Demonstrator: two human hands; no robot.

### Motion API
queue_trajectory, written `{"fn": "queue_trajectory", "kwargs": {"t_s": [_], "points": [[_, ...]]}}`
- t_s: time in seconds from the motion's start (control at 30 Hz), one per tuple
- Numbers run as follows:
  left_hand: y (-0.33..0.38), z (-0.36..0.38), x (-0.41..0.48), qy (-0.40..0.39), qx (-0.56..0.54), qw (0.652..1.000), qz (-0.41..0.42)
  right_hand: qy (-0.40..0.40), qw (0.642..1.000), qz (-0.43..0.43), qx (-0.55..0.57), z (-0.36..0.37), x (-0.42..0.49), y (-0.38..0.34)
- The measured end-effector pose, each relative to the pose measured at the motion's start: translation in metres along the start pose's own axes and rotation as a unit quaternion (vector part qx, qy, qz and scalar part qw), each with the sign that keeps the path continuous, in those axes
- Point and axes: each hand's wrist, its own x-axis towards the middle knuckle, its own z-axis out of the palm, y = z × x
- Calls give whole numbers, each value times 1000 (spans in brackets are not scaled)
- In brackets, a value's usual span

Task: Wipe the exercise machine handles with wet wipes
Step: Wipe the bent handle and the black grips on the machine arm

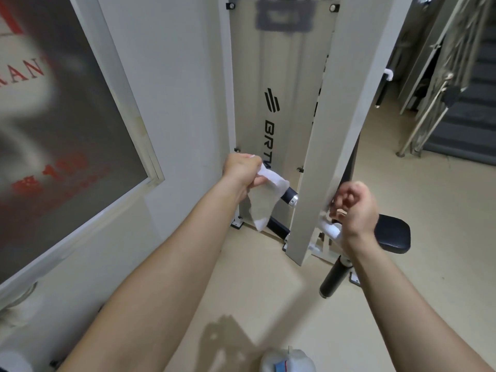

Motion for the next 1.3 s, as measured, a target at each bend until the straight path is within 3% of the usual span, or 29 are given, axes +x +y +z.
{"fn": "queue_trajectory", "kwargs": {"t_s": [0.07, 0.13, 0.23, 0.33, 0.4, 0.5, 0.57, 0.7, 0.8, 0.97, 1.17, 1.3], "points": [[3, 5, 3, 3, -34, 999, -10, -60, 992, 107, -12, 7, 32, -7], [6, 6, 4, 2, -53, 998, -21, -174, 971, 163, -19, 12, 68, -7], [6, 5, 2, -20, -63, 997, -33, -382, 902, 171, -106, 32, 110, -11], [3, -1, 0, -67, -88, 993, -37, -468, 837, 180, -221, 67, 125, -12], [-1, -7, 2, -63, -125, 990, -22, -464, 830, 157, -266, 85, 126, -8], [-25, -13, 9, 69, -176, 982, 1, -437, 839, 116, -304, 97, 130, 2], [-49, -9, 12, 102, -188, 976, -43, -420, 844, 121, -312, 97, 137, 10], [-73, 10, 12, 2, -261, 956, -135, -426, 839, 153, -304, 98, 143, 17], [-67, 19, 16, -67, -334, 931, -132, -438, 821, 158, -331, 96, 140, 24], [-59, 31, 32, -97, -380, 909, -140, -435, 782, 244, -375, 84, 137, 37], [-72, 30, 48, -158, -364, 910, -114, -433, 821, 219, -301, 71, 147, 32], [-70, 28, 44, -121, -320, 937, -70, -432, 847, 136, -279, 72, 153, 15]]}}
